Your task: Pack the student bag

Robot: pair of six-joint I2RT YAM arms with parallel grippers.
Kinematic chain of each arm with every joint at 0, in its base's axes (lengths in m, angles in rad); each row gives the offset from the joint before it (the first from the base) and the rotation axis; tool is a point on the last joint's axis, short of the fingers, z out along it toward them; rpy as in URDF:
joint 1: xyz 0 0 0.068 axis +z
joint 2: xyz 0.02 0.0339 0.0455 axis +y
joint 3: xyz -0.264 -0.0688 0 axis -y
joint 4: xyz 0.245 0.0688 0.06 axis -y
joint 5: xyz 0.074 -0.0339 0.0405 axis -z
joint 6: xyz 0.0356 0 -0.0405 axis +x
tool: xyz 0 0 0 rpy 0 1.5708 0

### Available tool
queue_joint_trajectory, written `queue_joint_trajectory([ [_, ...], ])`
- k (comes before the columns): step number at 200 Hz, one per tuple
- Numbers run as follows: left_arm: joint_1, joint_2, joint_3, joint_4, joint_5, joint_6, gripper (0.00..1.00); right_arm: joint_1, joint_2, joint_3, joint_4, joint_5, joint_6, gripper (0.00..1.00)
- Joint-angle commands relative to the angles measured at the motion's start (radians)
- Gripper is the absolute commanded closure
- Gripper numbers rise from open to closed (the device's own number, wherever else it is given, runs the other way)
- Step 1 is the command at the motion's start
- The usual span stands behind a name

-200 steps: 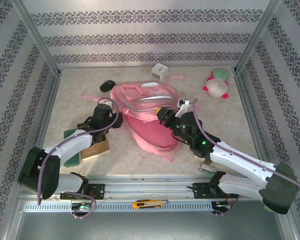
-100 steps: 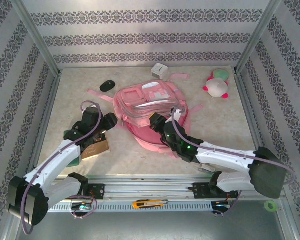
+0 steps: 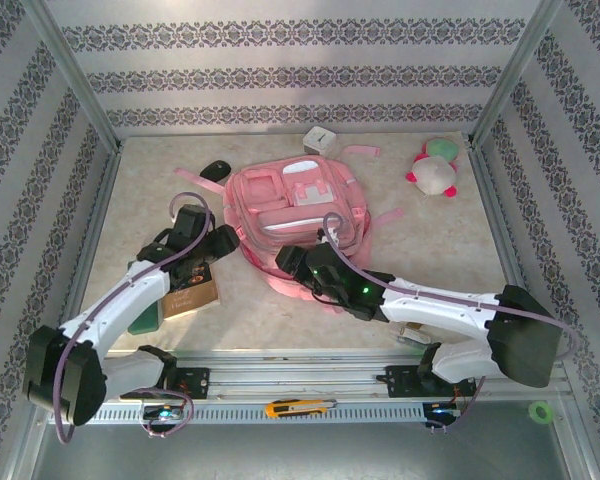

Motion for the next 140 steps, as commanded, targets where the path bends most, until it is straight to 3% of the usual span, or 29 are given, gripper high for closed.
queue_joint_trajectory([
  [1,0.012,0.064,0.03,0.057,0.069,0.013,0.35,0.01,-0.051,0.034,-0.132,-0.172,0.021,0.46],
  [44,0.012,0.196,0.053,0.162,0.117,0.032,0.37,-0.042,-0.107,0.075,-0.312,-0.345,-0.039,0.48],
  [69,0.017,0.222,0.083,0.166,0.104,0.073,0.36,-0.188,-0.108,0.197,-0.523,-0.459,-0.247,0.47],
  [86,0.025,0.247,0.107,0.17,0.095,0.095,0.36,-0.285,-0.064,0.299,-0.655,-0.431,-0.416,0.47],
  [106,0.034,0.292,0.127,0.189,0.079,0.111,0.36,-0.376,0.022,0.344,-0.641,-0.425,-0.525,0.47],
  [140,0.036,0.397,0.144,0.286,0.097,0.144,0.44,-0.445,0.192,0.358,-0.54,-0.404,-0.561,0.49],
])
